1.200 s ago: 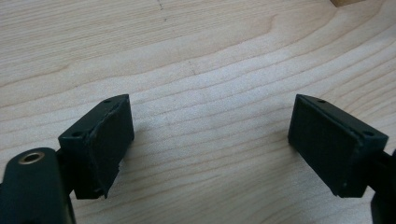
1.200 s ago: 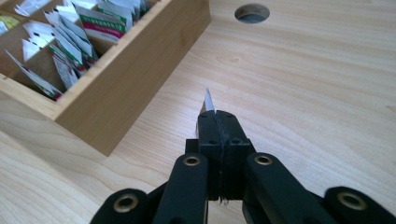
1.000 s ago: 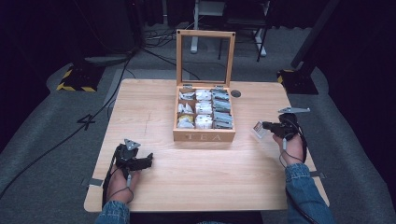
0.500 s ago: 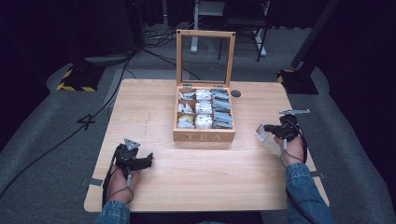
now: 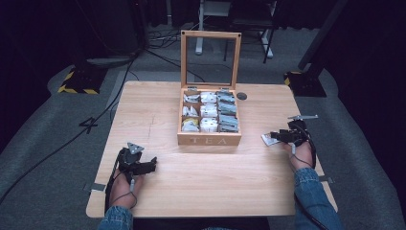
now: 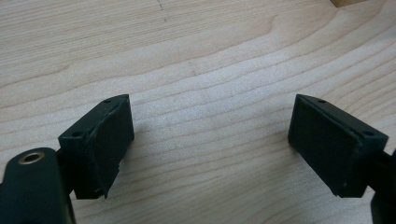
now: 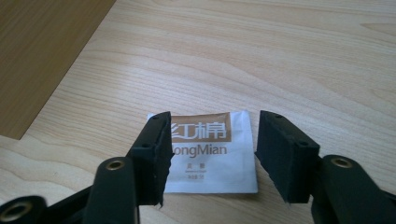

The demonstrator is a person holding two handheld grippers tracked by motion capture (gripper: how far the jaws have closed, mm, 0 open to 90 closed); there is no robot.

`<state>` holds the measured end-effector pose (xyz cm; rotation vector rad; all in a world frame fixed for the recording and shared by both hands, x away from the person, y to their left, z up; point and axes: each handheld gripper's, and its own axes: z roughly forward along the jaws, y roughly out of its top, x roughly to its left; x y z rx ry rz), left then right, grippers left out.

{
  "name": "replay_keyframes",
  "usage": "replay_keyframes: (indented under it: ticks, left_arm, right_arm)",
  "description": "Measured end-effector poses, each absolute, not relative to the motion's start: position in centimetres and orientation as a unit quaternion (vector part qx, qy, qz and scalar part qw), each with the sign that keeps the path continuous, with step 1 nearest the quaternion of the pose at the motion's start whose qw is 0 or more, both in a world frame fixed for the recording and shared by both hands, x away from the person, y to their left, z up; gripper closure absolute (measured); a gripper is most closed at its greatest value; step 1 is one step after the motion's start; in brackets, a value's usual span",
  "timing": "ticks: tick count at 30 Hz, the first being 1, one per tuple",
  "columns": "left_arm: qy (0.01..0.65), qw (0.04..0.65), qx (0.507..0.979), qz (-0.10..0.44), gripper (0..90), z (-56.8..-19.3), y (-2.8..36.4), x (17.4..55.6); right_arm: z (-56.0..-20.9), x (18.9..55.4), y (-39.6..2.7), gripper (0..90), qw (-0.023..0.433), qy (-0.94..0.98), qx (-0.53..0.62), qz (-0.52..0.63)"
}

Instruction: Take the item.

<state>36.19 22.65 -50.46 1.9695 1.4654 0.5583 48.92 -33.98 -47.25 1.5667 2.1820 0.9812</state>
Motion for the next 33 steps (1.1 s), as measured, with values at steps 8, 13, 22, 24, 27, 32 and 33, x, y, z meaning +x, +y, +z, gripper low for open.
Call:
replay_keyframes:
  ticks: [8, 13, 22, 24, 27, 32, 33]
  left_arm:
    - [0.554, 0.307, 0.745, 0.212, 14.7, -50.5, 22.7, 36.2]
    - [0.554, 0.307, 0.745, 0.212, 14.7, -50.5, 22.7, 36.2]
    - [0.555, 0.307, 0.744, 0.211, 14.7, -50.5, 22.6, 36.1]
    - [0.556, 0.308, 0.743, 0.210, 14.7, -50.5, 22.6, 36.1]
    - [0.556, 0.308, 0.743, 0.210, 14.7, -50.5, 22.6, 36.1]
    - [0.555, 0.307, 0.744, 0.211, 14.6, -50.5, 22.6, 36.1]
    - [0.554, 0.307, 0.744, 0.211, 14.6, -50.5, 22.6, 36.1]
  right_arm:
    - [-46.8, 48.5, -34.0, 41.1, 0.144, 0.755, 0.533, 0.353]
    - [-45.5, 47.7, -33.5, 41.2, 0.146, 0.757, 0.517, 0.373]
    - [-43.0, 45.5, -32.8, 41.2, 0.147, 0.773, 0.478, 0.391]
    - [-42.6, 44.8, -32.7, 41.2, 0.143, 0.775, 0.468, 0.400]
    - [-42.2, 43.9, -32.5, 41.2, 0.144, 0.782, 0.452, 0.403]
    - [-41.3, 42.2, -31.7, 41.2, 0.140, 0.790, 0.424, 0.421]
    - [-41.2, 41.9, -31.5, 41.1, 0.141, 0.793, 0.418, 0.421]
